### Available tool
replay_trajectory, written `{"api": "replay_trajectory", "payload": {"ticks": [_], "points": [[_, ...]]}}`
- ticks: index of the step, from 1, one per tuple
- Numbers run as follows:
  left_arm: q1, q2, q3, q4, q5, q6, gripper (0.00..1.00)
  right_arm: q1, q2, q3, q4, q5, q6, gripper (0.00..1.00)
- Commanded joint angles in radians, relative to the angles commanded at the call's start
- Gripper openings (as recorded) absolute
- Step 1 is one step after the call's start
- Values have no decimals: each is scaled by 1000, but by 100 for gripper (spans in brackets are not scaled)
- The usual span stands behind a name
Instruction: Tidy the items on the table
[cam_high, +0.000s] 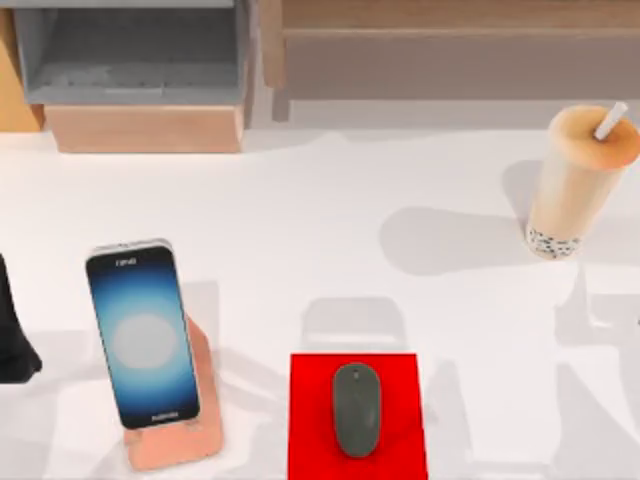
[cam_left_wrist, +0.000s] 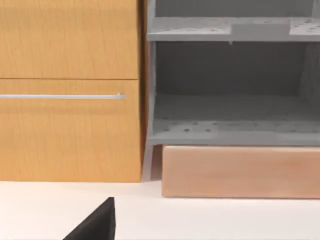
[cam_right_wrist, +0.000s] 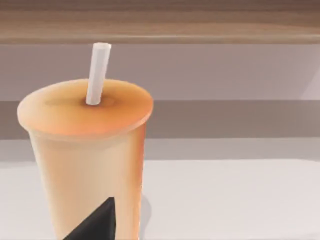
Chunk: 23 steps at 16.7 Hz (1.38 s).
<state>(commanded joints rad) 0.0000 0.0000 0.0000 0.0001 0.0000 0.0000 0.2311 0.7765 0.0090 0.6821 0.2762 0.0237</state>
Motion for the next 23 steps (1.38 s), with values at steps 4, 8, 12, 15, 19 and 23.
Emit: {"api": "replay_trajectory", "payload": {"ticks": [4,8,12,15,19,23], "points": [[0,0,0,0,0,0,100,84,416,56,329,79,2,100],[0,0,0,0,0,0,100,139,826,145,633,122,-3,100],[0,0,0,0,0,0,100,160,1145,253,885,140,-11,100],[0,0,0,0,0,0,100,158,1279,324,1012,148,-18,100],[0,0,0,0,0,0,100,155,1315,349,1048,150,-20,100],[0,0,0,0,0,0,100,154,1313,349,1043,148,-20,100]]}}
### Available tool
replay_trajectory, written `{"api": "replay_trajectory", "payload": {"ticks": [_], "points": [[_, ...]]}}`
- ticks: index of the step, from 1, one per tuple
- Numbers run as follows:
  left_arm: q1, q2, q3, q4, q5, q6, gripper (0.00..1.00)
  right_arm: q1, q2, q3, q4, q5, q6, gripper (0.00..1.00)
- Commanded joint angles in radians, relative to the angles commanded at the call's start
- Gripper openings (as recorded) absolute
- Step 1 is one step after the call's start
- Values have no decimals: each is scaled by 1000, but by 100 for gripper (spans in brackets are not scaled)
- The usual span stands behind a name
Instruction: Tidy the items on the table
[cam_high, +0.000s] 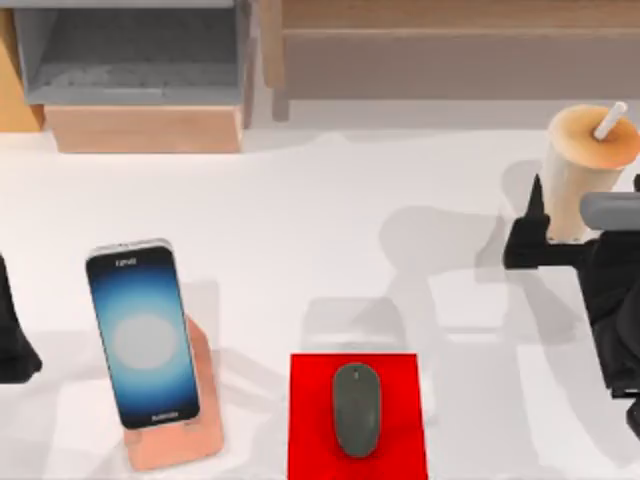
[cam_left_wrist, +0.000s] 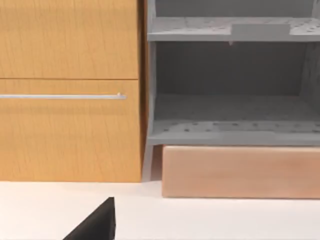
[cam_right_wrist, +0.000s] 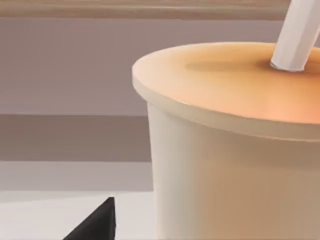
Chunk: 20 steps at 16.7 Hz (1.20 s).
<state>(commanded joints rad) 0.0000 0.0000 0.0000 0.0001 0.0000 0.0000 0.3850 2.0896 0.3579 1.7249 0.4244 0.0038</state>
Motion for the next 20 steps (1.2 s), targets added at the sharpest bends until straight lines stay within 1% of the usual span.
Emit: {"api": "replay_trajectory", "payload": {"ticks": [6,10,20], "points": [[0,0,0,0,0,0,100,-40,22,106,-81,-40,-1,100],[0,0,0,0,0,0,100,-43,23,112,-86,-42,-1,100],[0,0,0,0,0,0,100,-43,23,112,-86,-42,-1,25]]}}
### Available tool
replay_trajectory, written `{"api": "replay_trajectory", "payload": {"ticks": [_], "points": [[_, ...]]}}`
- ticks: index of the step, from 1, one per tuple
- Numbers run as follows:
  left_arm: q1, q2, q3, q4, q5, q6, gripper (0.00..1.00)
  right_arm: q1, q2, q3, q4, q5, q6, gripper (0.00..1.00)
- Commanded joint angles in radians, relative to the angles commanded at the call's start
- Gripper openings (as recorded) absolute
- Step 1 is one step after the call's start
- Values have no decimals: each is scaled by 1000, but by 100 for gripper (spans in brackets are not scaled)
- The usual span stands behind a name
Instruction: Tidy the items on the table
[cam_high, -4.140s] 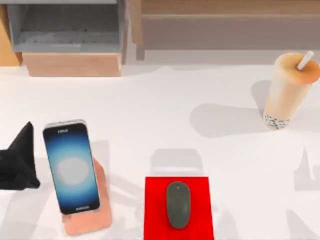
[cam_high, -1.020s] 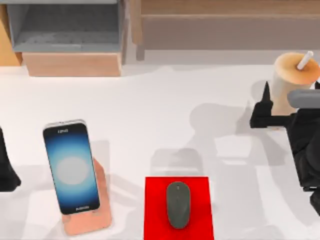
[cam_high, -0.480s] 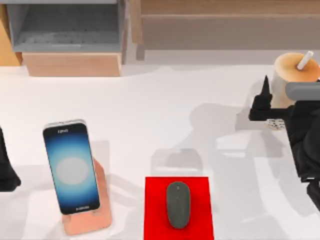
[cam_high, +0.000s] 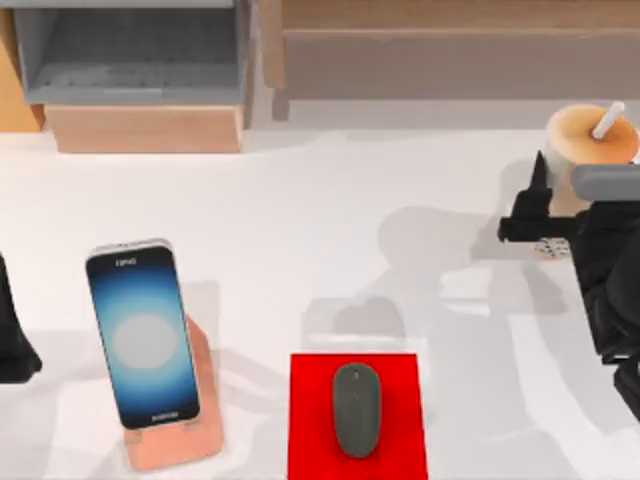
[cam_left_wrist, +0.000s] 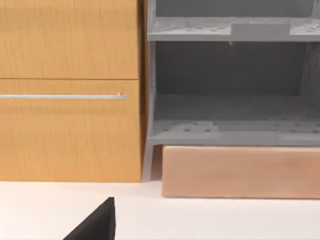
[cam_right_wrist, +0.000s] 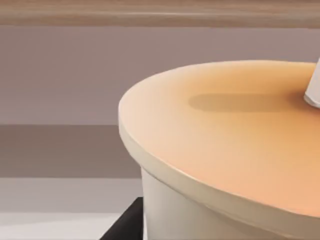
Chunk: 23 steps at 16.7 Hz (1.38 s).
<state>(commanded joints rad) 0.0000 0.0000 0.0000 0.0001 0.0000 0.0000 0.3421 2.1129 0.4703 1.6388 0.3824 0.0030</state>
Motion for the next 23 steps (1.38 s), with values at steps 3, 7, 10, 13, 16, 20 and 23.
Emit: {"api": "replay_trajectory", "payload": {"ticks": [3,7,10,13,16,20,23], "points": [[0,0,0,0,0,0,100,0,0,0,0,0,0,2],[0,0,0,0,0,0,100,0,0,0,0,0,0,0],[0,0,0,0,0,0,100,0,0,0,0,0,0,0],[0,0,0,0,0,0,100,1,-4,-1,-3,0,2,0],[0,0,0,0,0,0,100,1,-42,-4,-38,-1,2,0],[0,0,0,0,0,0,100,1,-58,-5,-53,-1,2,0],[0,0,0,0,0,0,100,1,-64,8,-45,0,1,0]]}}
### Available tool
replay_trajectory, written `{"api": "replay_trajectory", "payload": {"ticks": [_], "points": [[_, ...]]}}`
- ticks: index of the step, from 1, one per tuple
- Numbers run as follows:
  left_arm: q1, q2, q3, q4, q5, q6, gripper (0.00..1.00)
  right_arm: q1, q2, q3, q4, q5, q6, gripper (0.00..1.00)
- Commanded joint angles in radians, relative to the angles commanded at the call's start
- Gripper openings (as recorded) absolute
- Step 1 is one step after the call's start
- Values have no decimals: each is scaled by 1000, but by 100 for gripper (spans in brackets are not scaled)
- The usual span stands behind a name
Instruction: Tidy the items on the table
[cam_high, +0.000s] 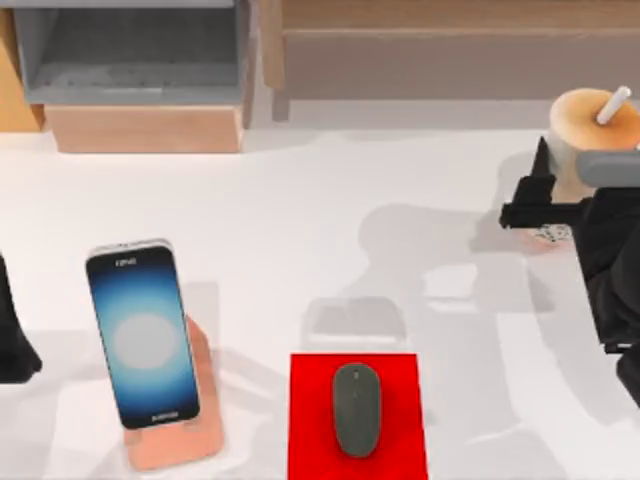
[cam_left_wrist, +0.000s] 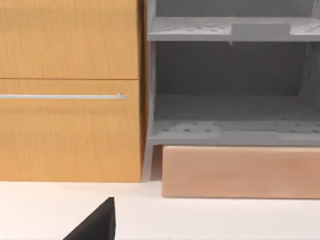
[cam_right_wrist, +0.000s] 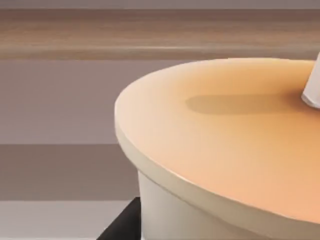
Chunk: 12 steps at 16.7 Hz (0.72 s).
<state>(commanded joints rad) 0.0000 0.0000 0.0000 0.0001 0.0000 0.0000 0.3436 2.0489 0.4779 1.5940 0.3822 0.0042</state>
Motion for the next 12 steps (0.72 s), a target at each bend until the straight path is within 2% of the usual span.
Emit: {"api": "replay_trajectory", "payload": {"ticks": [5,12], "points": [[0,0,0,0,0,0,100,-15,-97,126,-49,15,-38,0],[0,0,0,0,0,0,100,-111,-220,382,-385,10,-87,0]]}}
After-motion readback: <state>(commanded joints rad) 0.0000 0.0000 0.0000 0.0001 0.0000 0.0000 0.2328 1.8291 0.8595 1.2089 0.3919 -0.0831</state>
